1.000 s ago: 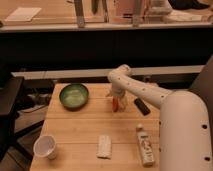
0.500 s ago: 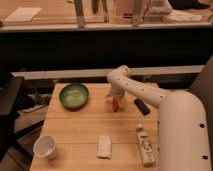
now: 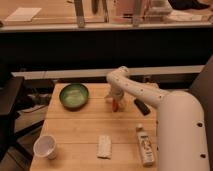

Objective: Drag the pepper across the table

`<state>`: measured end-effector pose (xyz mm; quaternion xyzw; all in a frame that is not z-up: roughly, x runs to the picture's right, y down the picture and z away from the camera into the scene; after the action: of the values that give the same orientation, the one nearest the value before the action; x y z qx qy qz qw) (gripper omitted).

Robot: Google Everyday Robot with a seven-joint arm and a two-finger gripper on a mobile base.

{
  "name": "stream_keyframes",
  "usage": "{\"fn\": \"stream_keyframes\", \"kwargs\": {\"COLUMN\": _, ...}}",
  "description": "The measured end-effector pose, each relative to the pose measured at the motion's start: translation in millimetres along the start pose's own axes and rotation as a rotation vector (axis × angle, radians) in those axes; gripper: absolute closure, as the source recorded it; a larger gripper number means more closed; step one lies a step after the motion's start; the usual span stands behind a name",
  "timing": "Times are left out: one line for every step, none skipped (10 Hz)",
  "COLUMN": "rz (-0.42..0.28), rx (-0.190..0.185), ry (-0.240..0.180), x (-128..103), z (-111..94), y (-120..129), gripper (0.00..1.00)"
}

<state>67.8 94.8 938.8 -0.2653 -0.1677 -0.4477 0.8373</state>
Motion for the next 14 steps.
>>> {"fn": "stream_keyframes", "kwargs": {"rz": -0.001, "rx": 0.000, "ry": -0.001, "x": 0, "z": 1, "y": 0, "gripper": 0.20}}
{"fn": "stream_keyframes", "kwargs": {"rz": -0.002, "rx": 0.000, "ry": -0.003, "x": -1, "z": 3, "y": -1, "gripper": 0.20}}
{"fn": "stream_keyframes", "kwargs": {"rz": -0.002, "rx": -0.001, "ry": -0.004, "x": -1, "z": 4, "y": -1, "gripper": 0.23}}
{"fn": "stream_keyframes", "kwargs": {"rz": -0.002, "rx": -0.001, "ry": -0.005, "x": -2, "z": 4, "y": -1, "gripper": 0.31}}
{"fn": "stream_keyframes", "kwargs": {"rz": -0.002, "rx": -0.002, "ry": -0.006, "x": -2, "z": 5, "y": 0, "gripper": 0.39}}
{"fn": "stream_keyframes", "kwargs": {"rz": -0.003, "rx": -0.002, "ry": -0.005, "x": -2, "z": 5, "y": -1, "gripper": 0.48}}
{"fn": "stream_keyframes", "kwargs": {"rz": -0.004, "rx": -0.004, "ry": -0.006, "x": -3, "z": 7, "y": 0, "gripper": 0.60}}
{"fn": "stream_keyframes", "kwargs": {"rz": -0.002, "rx": -0.004, "ry": -0.004, "x": -3, "z": 7, "y": -1, "gripper": 0.69}}
{"fn": "stream_keyframes", "kwargs": {"rz": 0.002, "rx": 0.000, "ry": -0.002, "x": -4, "z": 8, "y": 0, "gripper": 0.80}}
{"fn": "stream_keyframes", "kwargs": {"rz": 0.005, "rx": 0.005, "ry": -0.003, "x": -3, "z": 9, "y": 3, "gripper": 0.89}}
{"fn": "stream_keyframes", "kwargs": {"rz": 0.010, "rx": 0.006, "ry": -0.003, "x": -1, "z": 10, "y": 5, "gripper": 0.96}}
{"fn": "stream_keyframes", "kwargs": {"rz": 0.012, "rx": 0.011, "ry": -0.003, "x": 2, "z": 9, "y": 8, "gripper": 0.99}}
{"fn": "stream_keyframes", "kwargs": {"rz": 0.022, "rx": 0.012, "ry": -0.003, "x": 8, "z": 9, "y": 18, "gripper": 0.99}}
{"fn": "stream_keyframes", "kwargs": {"rz": 0.029, "rx": 0.011, "ry": -0.004, "x": 12, "z": 8, "y": 25, "gripper": 0.99}}
